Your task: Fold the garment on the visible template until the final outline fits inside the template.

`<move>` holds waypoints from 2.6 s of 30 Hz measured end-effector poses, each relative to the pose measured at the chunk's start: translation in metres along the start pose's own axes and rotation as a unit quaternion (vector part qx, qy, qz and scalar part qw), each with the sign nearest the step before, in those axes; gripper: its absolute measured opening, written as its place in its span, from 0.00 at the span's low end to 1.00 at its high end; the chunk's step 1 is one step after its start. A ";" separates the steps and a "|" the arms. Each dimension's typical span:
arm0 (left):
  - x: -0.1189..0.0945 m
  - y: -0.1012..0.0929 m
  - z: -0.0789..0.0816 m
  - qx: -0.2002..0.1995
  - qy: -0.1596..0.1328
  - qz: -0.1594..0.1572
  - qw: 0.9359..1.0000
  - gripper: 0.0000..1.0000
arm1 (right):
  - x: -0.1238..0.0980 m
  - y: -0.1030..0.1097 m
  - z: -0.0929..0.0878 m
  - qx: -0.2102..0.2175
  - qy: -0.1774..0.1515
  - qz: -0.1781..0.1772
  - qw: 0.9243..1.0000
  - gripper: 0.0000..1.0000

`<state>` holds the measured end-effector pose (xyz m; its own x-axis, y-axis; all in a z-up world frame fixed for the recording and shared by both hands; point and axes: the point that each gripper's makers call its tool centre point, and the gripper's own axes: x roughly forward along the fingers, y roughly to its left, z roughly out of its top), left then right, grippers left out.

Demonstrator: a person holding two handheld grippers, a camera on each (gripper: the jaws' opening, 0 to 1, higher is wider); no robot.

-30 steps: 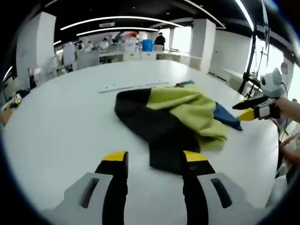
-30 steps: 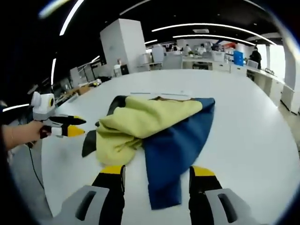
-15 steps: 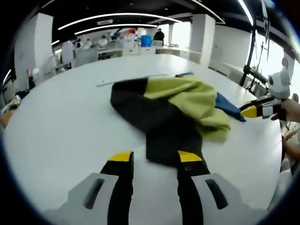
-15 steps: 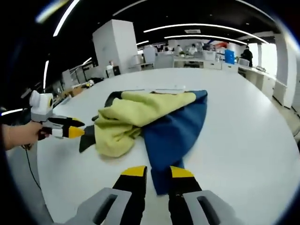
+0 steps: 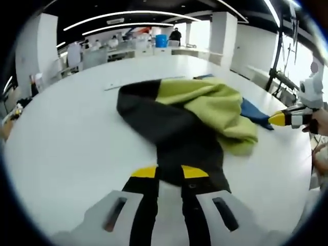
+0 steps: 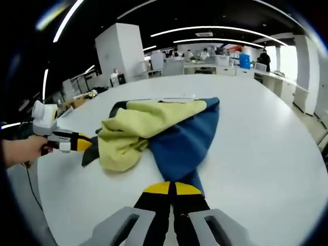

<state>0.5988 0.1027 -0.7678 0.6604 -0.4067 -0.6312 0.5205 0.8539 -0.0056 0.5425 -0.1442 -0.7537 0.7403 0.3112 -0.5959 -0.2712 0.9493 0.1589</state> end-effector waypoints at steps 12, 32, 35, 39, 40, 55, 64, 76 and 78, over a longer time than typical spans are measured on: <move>-0.026 0.008 0.009 -0.019 -0.020 0.020 0.999 0.00 | -0.018 -0.018 0.013 -0.025 -0.007 -0.009 1.000 0.00; -0.108 0.090 0.018 -0.069 -0.075 0.149 0.983 0.00 | -0.062 -0.082 0.039 -0.009 -0.008 -0.060 0.998 0.00; -0.116 0.105 0.015 -0.076 -0.077 0.170 0.979 0.00 | -0.066 -0.096 0.042 -0.017 -0.005 -0.071 0.997 0.00; -0.123 0.130 0.005 -0.087 -0.071 0.200 0.973 0.00 | -0.068 -0.114 0.045 -0.022 0.000 -0.087 0.996 0.00; -0.124 0.135 0.002 -0.091 -0.066 0.207 0.972 0.00 | -0.068 -0.118 0.045 -0.024 0.004 -0.092 0.995 0.00; -0.112 0.184 -0.033 -0.090 -0.002 0.231 0.969 0.00 | -0.068 -0.186 0.038 -0.048 0.052 -0.152 0.986 0.00; -0.103 0.193 -0.041 -0.070 0.027 0.238 0.968 0.00 | -0.067 -0.201 0.032 -0.045 0.084 -0.162 0.982 0.00; -0.100 0.220 -0.054 -0.101 0.049 0.254 0.961 0.00 | -0.075 -0.223 0.024 -0.041 0.105 -0.180 0.977 0.00; -0.099 0.222 -0.053 -0.105 0.050 0.256 0.960 0.00 | -0.077 -0.227 0.023 -0.041 0.107 -0.183 0.976 0.00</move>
<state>0.6199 0.3495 -0.7479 0.7392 0.1071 -0.6649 0.0154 0.9843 0.1756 0.5607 -0.3823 -0.7260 0.6533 -0.0732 -0.7536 -0.0677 0.9857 -0.1545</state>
